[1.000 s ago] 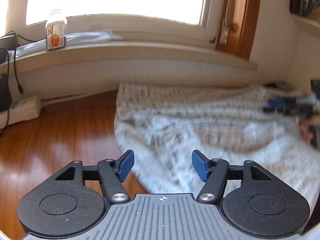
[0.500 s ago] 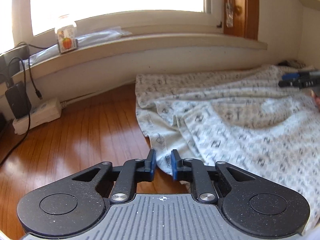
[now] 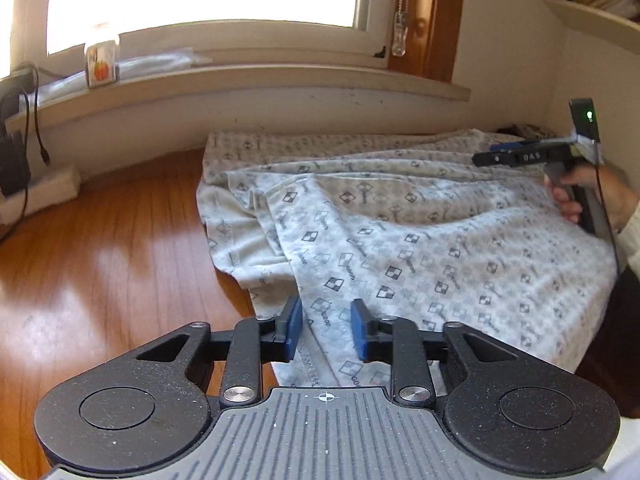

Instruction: Fold clothes

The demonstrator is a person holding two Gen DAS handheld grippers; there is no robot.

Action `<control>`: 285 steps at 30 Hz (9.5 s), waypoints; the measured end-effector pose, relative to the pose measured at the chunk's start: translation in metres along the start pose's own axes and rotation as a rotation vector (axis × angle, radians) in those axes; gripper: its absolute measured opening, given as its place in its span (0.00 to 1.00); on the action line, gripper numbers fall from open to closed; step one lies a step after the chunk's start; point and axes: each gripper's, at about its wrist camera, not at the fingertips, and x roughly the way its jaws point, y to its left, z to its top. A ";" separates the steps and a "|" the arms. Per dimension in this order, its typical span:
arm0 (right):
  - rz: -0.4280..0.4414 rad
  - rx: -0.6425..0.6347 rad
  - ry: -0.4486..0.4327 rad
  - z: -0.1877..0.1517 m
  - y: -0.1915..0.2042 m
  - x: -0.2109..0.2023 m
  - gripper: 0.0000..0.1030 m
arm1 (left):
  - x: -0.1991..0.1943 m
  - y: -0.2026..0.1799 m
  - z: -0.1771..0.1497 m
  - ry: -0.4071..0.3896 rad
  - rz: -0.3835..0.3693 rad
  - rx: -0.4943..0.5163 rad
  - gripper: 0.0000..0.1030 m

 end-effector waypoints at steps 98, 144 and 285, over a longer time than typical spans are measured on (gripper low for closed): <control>-0.149 0.112 0.017 -0.031 -0.093 -0.068 0.83 | 0.256 -0.120 0.204 -0.120 -0.090 0.314 0.43; -0.399 -0.228 0.263 0.033 -0.167 -0.042 0.87 | 0.253 -0.108 0.168 0.019 -0.239 0.225 0.96; -0.534 0.336 -0.038 0.025 -0.217 -0.052 0.06 | 0.178 0.020 0.145 -0.131 -0.178 -0.062 0.77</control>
